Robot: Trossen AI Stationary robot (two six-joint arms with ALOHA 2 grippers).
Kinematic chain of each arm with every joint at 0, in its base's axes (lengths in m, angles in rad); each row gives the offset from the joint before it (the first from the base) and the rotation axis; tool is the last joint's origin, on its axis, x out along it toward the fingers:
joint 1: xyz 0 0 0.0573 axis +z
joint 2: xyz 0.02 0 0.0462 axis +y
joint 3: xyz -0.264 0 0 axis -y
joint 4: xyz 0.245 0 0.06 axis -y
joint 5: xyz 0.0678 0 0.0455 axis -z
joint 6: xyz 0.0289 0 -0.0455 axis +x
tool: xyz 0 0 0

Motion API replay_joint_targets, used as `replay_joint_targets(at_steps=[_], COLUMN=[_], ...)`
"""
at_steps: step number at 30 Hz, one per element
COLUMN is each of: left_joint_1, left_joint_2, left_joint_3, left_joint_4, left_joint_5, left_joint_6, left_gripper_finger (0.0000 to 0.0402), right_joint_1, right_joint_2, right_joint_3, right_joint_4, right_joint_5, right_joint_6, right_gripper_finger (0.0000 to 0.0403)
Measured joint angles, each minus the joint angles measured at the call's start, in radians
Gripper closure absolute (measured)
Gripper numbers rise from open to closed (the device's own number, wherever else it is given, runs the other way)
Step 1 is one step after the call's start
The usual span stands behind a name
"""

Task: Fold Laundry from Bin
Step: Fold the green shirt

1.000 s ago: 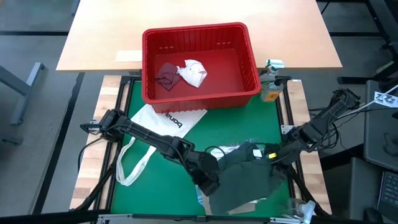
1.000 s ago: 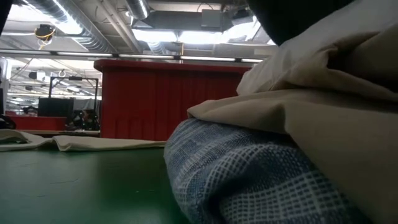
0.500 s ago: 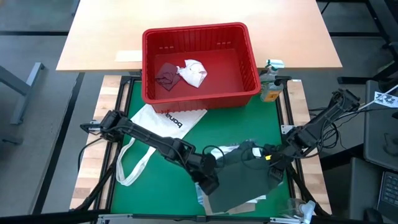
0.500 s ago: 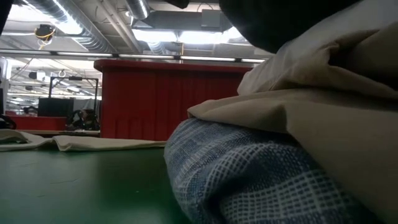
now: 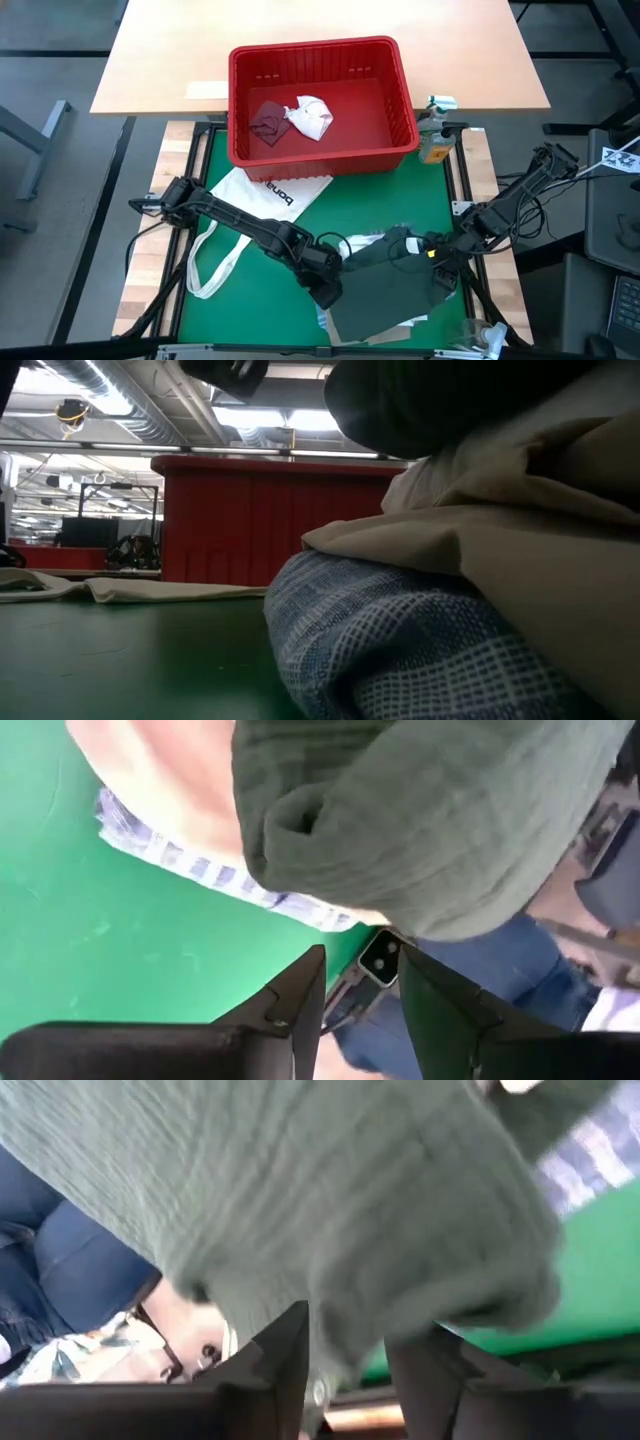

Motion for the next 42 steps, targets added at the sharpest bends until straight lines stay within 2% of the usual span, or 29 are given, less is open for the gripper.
replay_joint_targets(at_steps=[6,10,12,15,17,19,25,33,37,42], left_joint_1=[0.003,0.003,0.003,-0.001,-0.006,-0.007,-0.007,0.031,0.052,0.071], left_joint_2=[-0.057,-0.075,-0.075,-0.065,-0.056,-0.037,0.029,0.066,0.066,0.067], left_joint_3=[0.000,0.000,0.000,0.000,0.001,0.001,0.000,0.000,0.000,0.000], left_joint_4=[-0.009,0.055,0.124,0.245,0.276,0.295,0.284,0.264,0.175,0.017], left_joint_5=[0.022,0.001,-0.027,-0.084,-0.130,-0.160,-0.173,-0.179,-0.199,-0.257], left_joint_6=[0.039,0.038,0.043,0.110,0.179,0.228,0.305,0.468,0.517,0.590], left_gripper_finger=[0.0278,0.0278,0.0278,0.0278,0.0278,0.0278,0.0278,0.0278,0.0278,0.0278], right_joint_1=[0.000,0.000,0.000,0.000,0.000,0.000,0.000,-0.002,-0.004,-0.045], right_joint_2=[-0.025,-0.063,-0.081,-0.094,-0.092,-0.084,0.022,0.224,0.293,0.316], right_joint_3=[0.000,0.000,0.000,0.000,0.000,0.000,-0.015,-0.038,-0.042,-0.042], right_joint_4=[-0.081,-0.082,-0.056,0.023,0.087,0.131,0.180,0.186,0.192,0.223], right_joint_5=[-0.048,-0.030,0.006,0.114,0.187,0.216,0.258,0.261,0.260,0.259], right_joint_6=[0.009,0.008,0.001,-0.051,-0.100,-0.153,-0.260,-0.264,-0.283,-0.304], right_gripper_finger=[0.0268,0.0267,0.0267,0.0267,0.0267,0.0267,0.0267,0.0267,0.0267,0.0267])
